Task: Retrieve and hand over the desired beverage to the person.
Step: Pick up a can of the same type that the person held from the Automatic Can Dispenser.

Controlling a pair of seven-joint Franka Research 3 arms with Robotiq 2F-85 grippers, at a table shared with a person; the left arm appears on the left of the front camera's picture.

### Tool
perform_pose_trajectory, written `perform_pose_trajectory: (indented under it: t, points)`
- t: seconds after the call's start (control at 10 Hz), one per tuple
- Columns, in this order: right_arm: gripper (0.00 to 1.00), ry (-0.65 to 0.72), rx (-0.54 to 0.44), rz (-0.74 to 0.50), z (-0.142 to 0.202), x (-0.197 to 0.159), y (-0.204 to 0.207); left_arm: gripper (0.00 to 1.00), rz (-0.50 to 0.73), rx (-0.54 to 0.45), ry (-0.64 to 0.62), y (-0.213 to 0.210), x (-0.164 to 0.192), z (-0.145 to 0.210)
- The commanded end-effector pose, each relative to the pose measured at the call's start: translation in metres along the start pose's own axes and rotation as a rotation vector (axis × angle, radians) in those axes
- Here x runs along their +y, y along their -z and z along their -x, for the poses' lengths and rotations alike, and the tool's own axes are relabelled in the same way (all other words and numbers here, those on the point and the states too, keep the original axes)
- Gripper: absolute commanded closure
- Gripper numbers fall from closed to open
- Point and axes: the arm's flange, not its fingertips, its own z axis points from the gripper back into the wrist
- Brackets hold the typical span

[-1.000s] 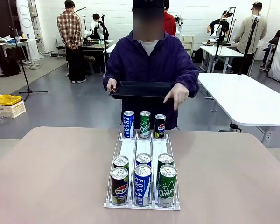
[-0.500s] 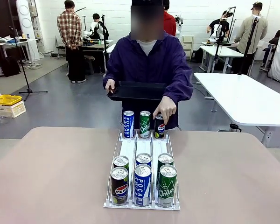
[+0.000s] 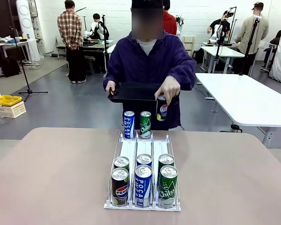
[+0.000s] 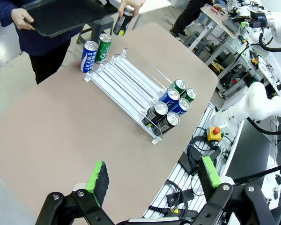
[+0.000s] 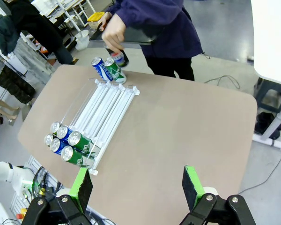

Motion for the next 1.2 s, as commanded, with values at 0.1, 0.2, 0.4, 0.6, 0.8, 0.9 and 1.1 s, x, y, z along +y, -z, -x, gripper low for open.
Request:
perform_pose_trajectory:
  t: [0.1,0.2,0.4,0.6,0.8,0.9,1.1]
  points:
    - [0.0,-0.01,-0.007,-0.022,-0.0011,-0.0004,0.0008,0.0,0.014,-0.014,0.019,-0.0023,0.001,-0.0021]
    - [0.0,-0.01,-0.007,-0.022,-0.0011,-0.0004,0.0008,0.0,0.014,-0.014,0.019,-0.0023,0.001,-0.0021]
    - [0.0,-0.01,-0.007,-0.022,-0.0011,-0.0004,0.0008,0.0,0.014,-0.014,0.019,-0.0023,0.001,-0.0021]
    - [0.0,-0.01,-0.007,-0.022,-0.0011,-0.0004,0.0008,0.0,0.014,-0.014,0.019,-0.0023,0.001,-0.0021]
    - [0.0,-0.01,-0.007,-0.022,-0.0011,-0.0004,0.0008,0.0,0.014,-0.014,0.019,-0.0023,0.001,-0.0021]
    - [0.0,-0.01,-0.007,-0.022,-0.0011,-0.0004,0.0008,0.0,0.014,-0.014,0.019,-0.0023,0.001,-0.0021]
    - [0.0,-0.01,-0.007,-0.022,-0.0011,-0.0004,0.0008,0.0,0.014,-0.014,0.019,-0.0023,0.001,-0.0021]
